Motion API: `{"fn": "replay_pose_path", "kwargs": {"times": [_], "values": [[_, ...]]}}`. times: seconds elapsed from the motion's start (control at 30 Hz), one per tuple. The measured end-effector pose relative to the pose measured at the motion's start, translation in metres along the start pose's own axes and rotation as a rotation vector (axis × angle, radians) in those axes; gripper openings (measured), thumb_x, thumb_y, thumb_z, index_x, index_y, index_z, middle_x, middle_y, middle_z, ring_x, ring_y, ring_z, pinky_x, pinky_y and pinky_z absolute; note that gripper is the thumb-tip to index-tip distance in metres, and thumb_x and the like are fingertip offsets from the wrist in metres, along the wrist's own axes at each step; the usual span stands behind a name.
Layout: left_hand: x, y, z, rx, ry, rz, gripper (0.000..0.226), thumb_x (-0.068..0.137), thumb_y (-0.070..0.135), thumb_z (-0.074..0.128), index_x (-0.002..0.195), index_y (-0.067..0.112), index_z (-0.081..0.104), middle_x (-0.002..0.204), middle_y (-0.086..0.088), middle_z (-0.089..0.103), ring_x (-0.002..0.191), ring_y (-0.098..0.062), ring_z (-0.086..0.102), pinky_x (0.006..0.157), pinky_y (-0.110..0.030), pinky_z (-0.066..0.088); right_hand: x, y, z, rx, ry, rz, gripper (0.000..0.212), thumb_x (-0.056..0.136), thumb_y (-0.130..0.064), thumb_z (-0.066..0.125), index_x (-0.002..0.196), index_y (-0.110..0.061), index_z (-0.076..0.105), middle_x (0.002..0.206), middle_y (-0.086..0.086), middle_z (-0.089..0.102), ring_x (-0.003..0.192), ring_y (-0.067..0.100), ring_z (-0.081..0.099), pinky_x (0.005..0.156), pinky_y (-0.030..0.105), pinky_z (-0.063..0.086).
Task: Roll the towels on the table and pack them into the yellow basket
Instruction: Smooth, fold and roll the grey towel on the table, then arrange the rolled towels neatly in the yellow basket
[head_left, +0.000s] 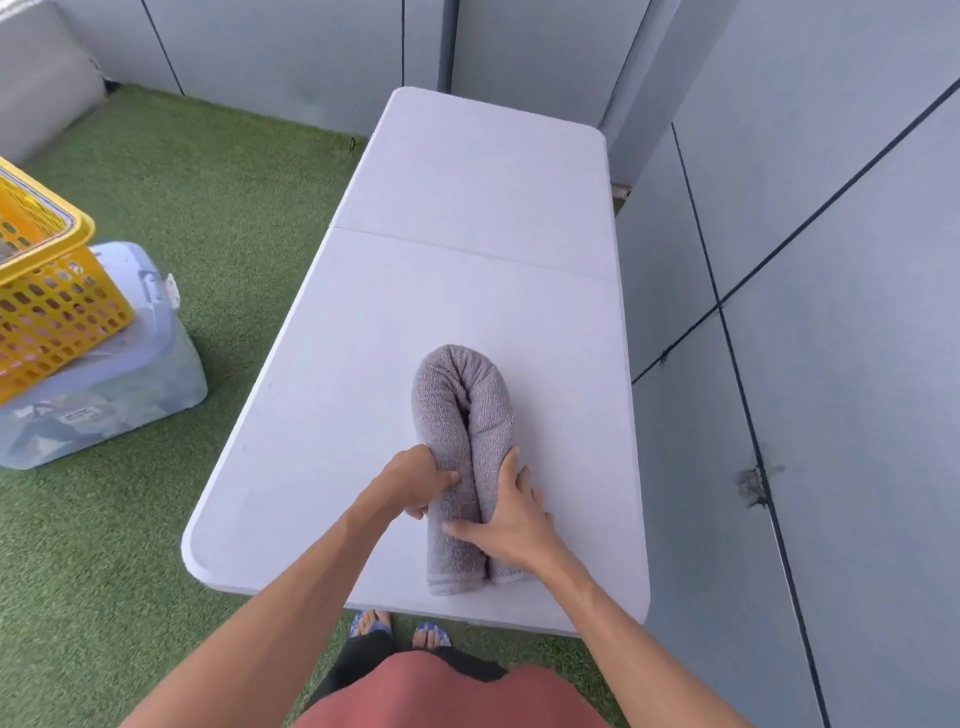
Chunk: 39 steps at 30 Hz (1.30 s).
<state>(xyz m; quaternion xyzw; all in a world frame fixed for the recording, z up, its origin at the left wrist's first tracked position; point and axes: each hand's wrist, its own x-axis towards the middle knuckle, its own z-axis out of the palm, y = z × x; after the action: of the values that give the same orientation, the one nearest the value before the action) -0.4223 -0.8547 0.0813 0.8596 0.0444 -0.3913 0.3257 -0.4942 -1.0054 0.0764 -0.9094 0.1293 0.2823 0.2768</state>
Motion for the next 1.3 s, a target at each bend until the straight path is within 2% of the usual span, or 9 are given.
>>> {"fn": "replay_pose_path", "kwargs": {"times": [0.13,0.33,0.47,0.53,0.6,0.7,0.83,1.1,1.3], "values": [[0.003,0.001,-0.003,0.152,-0.034,0.036,0.041,0.093,0.037,0.054,0.105,-0.002,0.057,0.104,-0.017,0.069,0.088,-0.029,0.069,0.079,-0.038,0.055,0.002,-0.015,0.01,-0.089,0.054,0.055,0.149,0.051,-0.08,0.066,0.145,-0.011,-0.026,0.157,0.022,-0.006,0.144,0.035,0.009,0.107,0.059,0.023],[0.007,-0.004,-0.008,0.239,-0.029,0.024,0.046,0.092,0.043,0.054,0.109,0.0,0.058,0.107,-0.013,0.064,0.097,-0.028,0.062,0.083,-0.034,0.048,0.006,-0.036,0.036,-0.247,0.305,0.134,0.139,0.055,-0.08,0.057,0.148,-0.003,-0.012,0.141,0.017,0.029,0.121,0.032,0.038,0.088,0.048,0.04],[0.008,-0.022,-0.011,0.06,-0.05,0.042,0.038,0.092,0.039,0.055,0.101,0.003,0.059,0.097,-0.009,0.068,0.098,-0.029,0.065,0.085,-0.035,0.05,0.012,-0.038,0.04,-0.249,0.405,0.065,0.121,0.065,-0.065,0.062,0.149,-0.006,-0.001,0.126,0.01,0.043,0.112,0.028,0.047,0.083,0.045,0.044],[0.008,-0.042,-0.019,-0.074,-0.036,0.045,0.034,0.091,0.042,0.057,0.087,0.009,0.058,0.097,-0.011,0.072,0.092,-0.027,0.068,0.078,-0.033,0.052,0.017,-0.05,0.044,-0.249,0.414,0.018,0.117,0.067,-0.063,0.064,0.15,-0.008,0.002,0.126,0.009,0.044,0.114,0.027,0.048,0.085,0.045,0.044],[0.005,-0.069,-0.035,-0.109,0.083,0.049,0.04,0.086,0.054,0.059,0.087,0.014,0.057,0.095,-0.007,0.071,0.087,-0.025,0.066,0.074,-0.033,0.05,0.024,-0.074,0.051,-0.244,0.399,-0.027,0.113,0.068,-0.058,0.065,0.15,-0.011,0.003,0.126,0.008,0.045,0.115,0.028,0.047,0.087,0.045,0.043],[-0.002,-0.119,-0.071,-0.149,0.348,0.026,0.059,0.077,0.069,0.058,0.109,0.02,0.049,0.1,0.002,0.065,0.09,-0.018,0.062,0.074,-0.035,0.05,0.034,-0.129,0.073,-0.216,0.366,-0.077,0.11,0.069,-0.054,0.063,0.15,-0.013,0.001,0.127,0.007,0.044,0.118,0.027,0.046,0.089,0.044,0.041],[-0.019,-0.204,-0.134,-0.096,0.592,0.045,0.062,0.083,0.068,0.051,0.121,0.02,0.042,0.114,-0.001,0.055,0.104,-0.022,0.057,0.082,-0.04,0.048,0.046,-0.224,0.121,-0.204,0.336,-0.16,0.108,0.07,-0.058,0.061,0.149,-0.016,0.001,0.129,0.007,0.045,0.119,0.027,0.046,0.089,0.045,0.041],[-0.065,-0.389,-0.277,0.005,0.828,-0.135,0.046,0.094,0.045,0.048,0.131,0.02,0.038,0.121,-0.003,0.05,0.11,-0.026,0.053,0.084,-0.042,0.047,0.056,-0.425,0.226,-0.225,0.157,-0.353,0.111,0.068,-0.056,0.068,0.15,-0.035,-0.003,0.127,0.004,0.046,0.118,0.024,0.046,0.09,0.043,0.04],[-0.064,-0.475,-0.348,-0.036,0.939,-0.203,0.044,0.095,0.042,0.047,0.132,0.021,0.041,0.122,0.0,0.05,0.113,-0.023,0.052,0.085,-0.038,0.046,0.084,-0.531,0.269,-0.252,0.095,-0.462,0.111,0.065,-0.055,0.065,0.148,-0.04,-0.007,0.122,-0.001,0.043,0.117,0.021,0.044,0.088,0.043,0.04]]}}
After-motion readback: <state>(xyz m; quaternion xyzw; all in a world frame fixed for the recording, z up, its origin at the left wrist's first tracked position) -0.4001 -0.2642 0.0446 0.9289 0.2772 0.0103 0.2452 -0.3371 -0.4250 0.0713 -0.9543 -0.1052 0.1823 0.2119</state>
